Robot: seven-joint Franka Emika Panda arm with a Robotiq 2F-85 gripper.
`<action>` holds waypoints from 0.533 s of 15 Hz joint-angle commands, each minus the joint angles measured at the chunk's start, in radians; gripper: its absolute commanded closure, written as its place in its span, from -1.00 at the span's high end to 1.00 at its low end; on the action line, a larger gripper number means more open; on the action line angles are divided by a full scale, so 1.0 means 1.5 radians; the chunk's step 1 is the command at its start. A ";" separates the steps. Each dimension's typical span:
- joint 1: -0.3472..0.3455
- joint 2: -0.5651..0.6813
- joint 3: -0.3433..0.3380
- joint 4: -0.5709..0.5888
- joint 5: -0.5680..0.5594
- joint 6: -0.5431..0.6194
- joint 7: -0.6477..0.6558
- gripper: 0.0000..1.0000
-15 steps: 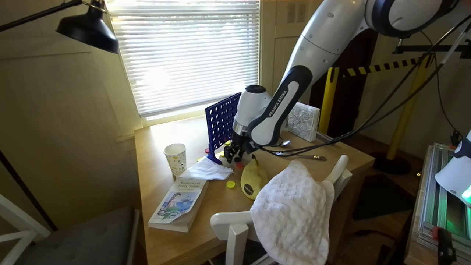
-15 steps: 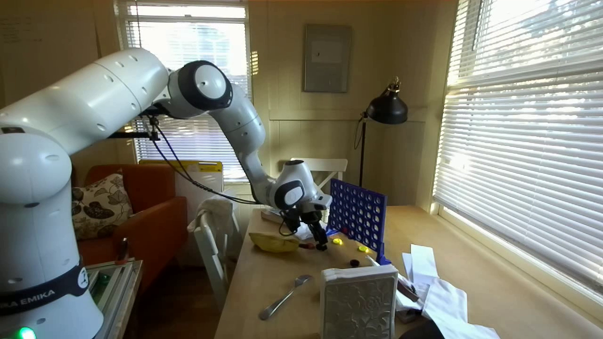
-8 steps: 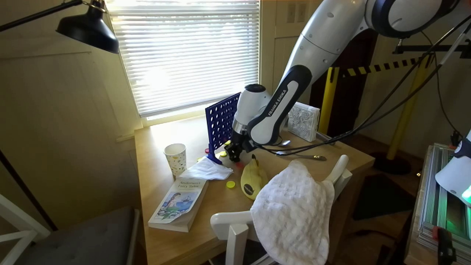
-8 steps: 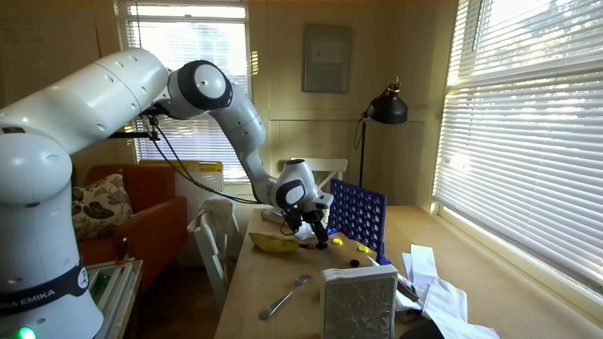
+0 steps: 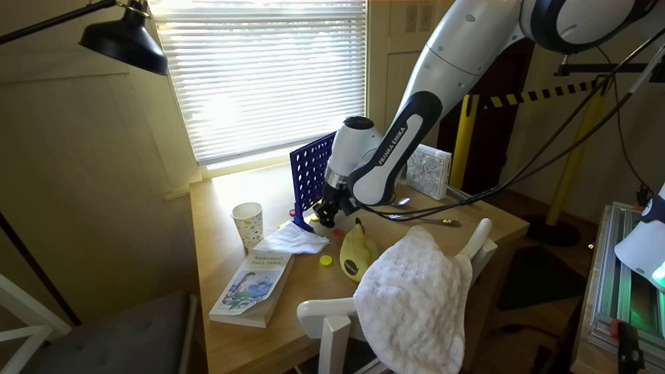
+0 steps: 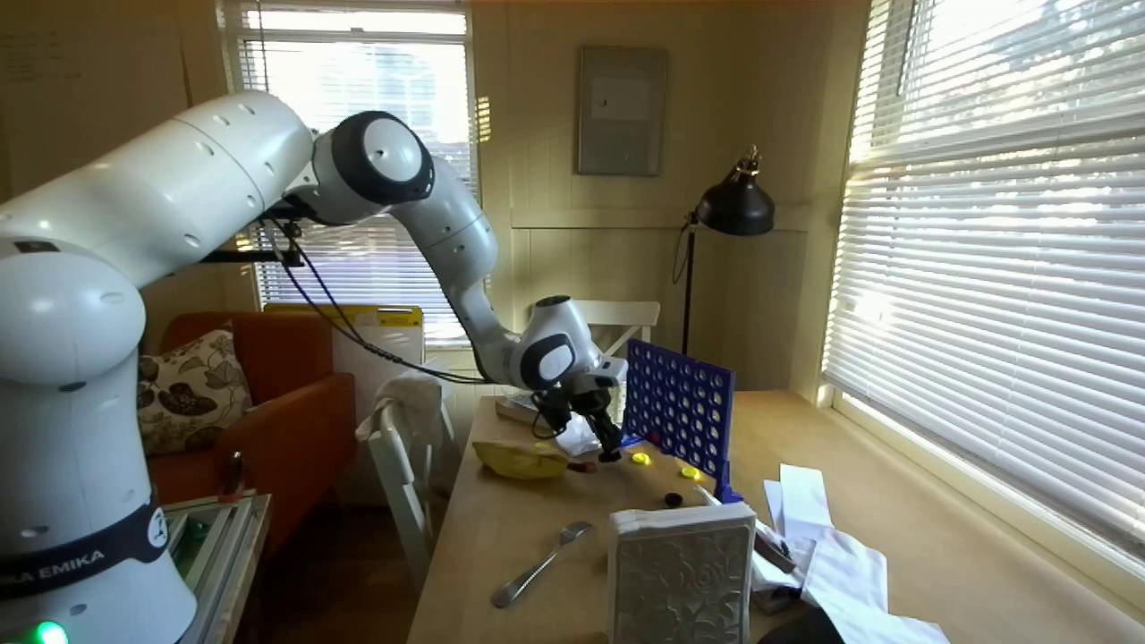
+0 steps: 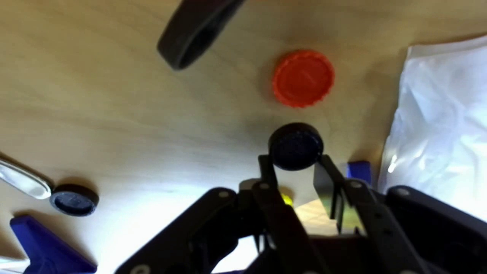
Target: Put one orange chip and black chip in the blue gameboard.
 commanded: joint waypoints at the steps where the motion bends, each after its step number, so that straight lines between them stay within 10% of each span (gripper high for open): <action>1: 0.051 -0.032 -0.047 -0.048 -0.024 0.058 0.022 -0.84; 8: 0.098 -0.081 -0.072 -0.143 0.038 0.200 -0.013 -0.84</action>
